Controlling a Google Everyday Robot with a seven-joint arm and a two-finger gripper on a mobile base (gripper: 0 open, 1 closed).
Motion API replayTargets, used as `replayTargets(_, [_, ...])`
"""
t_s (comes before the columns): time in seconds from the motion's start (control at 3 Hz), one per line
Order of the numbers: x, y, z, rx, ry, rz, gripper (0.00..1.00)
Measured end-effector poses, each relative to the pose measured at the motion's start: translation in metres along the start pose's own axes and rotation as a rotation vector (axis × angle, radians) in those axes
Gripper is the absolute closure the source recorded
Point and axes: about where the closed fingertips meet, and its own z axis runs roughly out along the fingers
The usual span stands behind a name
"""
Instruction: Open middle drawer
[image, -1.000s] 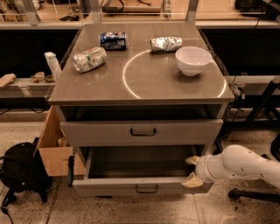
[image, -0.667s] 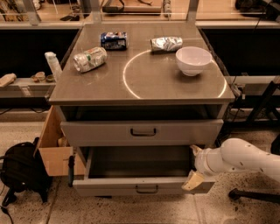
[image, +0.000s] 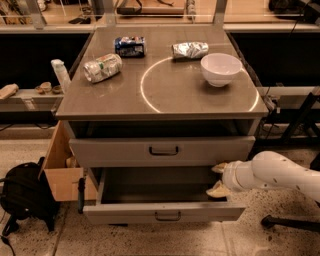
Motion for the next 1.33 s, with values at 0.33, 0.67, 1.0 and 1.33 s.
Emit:
replayTargets(0.33, [0.004,-0.016,0.010,0.041,-0.014,0.004,0.62])
replayTargets(0.67, [0.012,-0.024,0.028,0.065,-0.042,0.002,0.85])
replayTargets(1.0, [0.029,-0.023,0.052,0.041,-0.052,0.009,1.00])
replayTargets(1.33, [0.050,-0.007,0.064,-0.011,-0.056,0.021,1.00])
